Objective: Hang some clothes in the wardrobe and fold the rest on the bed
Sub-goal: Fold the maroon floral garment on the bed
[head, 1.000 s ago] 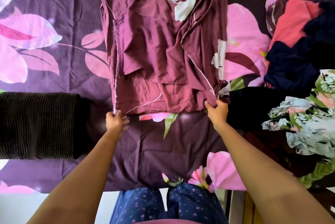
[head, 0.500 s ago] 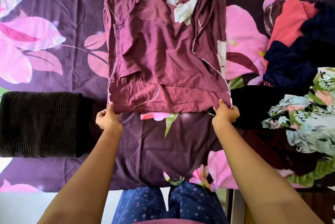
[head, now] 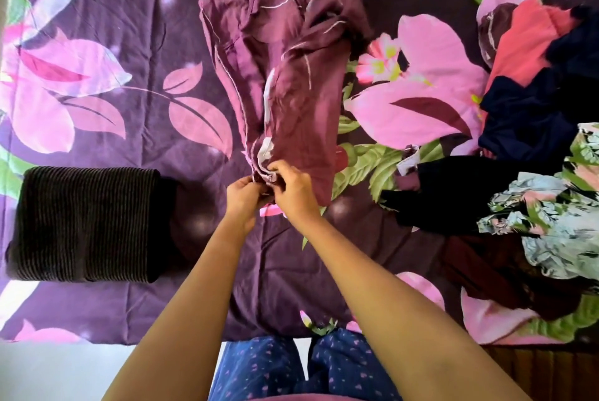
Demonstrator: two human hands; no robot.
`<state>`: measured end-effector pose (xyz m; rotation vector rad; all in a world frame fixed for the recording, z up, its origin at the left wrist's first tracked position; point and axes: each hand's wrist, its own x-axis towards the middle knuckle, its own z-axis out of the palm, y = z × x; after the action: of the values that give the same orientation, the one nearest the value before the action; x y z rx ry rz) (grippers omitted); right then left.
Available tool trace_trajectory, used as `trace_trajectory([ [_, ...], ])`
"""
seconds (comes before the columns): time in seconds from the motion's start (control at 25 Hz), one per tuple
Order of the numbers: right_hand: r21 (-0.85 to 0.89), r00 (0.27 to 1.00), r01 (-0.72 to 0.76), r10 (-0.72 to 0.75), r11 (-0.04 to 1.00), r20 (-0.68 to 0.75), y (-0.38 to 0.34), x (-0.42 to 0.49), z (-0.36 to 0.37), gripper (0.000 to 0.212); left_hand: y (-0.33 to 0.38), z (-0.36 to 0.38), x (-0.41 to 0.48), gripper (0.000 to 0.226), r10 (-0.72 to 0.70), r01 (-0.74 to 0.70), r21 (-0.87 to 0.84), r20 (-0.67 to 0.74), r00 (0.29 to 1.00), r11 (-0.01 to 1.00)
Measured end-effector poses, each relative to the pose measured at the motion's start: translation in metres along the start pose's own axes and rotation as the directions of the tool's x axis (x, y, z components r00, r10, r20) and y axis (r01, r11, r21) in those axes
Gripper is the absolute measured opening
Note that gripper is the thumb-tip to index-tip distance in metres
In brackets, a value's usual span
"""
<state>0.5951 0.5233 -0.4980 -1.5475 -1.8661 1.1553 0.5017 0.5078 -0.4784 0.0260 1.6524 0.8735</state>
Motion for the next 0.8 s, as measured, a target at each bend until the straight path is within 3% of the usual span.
trace_trajectory([
  [0.08,-0.008,0.999,-0.001,0.001,1.000,0.035,0.005,-0.003,-0.001,0.034,0.004,-0.006,0.000,0.023,-0.058,0.056,-0.113,-0.009,0.998,0.992],
  [0.16,-0.019,0.986,0.045,-0.041,0.999,0.163,0.007,-0.004,-0.005,0.038,0.005,-0.011,0.000,0.021,-0.134,0.136,-0.253,0.025,0.991,0.958],
  [0.24,0.004,0.952,0.154,-0.149,0.988,0.267,0.006,-0.009,-0.009,0.037,0.004,-0.009,0.000,0.021,-0.128,0.131,-0.239,0.027,0.991,0.962],
  [0.32,0.063,0.976,0.137,-0.146,0.989,0.160,0.009,-0.018,-0.013,0.030,0.003,-0.004,-0.002,0.023,-0.053,0.048,-0.135,-0.032,0.998,0.990],
  [0.4,0.107,0.997,-0.032,0.039,0.994,-0.066,0.017,-0.025,-0.016,0.025,0.006,-0.001,0.000,0.018,-0.036,0.028,-0.135,-0.059,0.998,0.990],
  [0.48,0.078,0.940,-0.302,0.311,0.950,-0.143,0.034,-0.031,-0.019,0.025,0.010,-0.001,0.002,0.014,-0.057,0.047,-0.186,-0.050,0.997,0.981],
  [0.6,-0.031,0.798,-0.603,0.602,0.797,-0.024,0.060,-0.032,-0.019,0.036,0.009,-0.006,0.004,0.012,-0.080,0.067,-0.210,-0.056,0.995,0.975],
  [0.8,-0.166,0.667,-0.731,0.744,0.662,0.030,0.073,-0.019,-0.015,0.071,0.003,-0.017,0.011,0.011,-0.088,0.065,-0.241,-0.087,0.992,0.968],
])
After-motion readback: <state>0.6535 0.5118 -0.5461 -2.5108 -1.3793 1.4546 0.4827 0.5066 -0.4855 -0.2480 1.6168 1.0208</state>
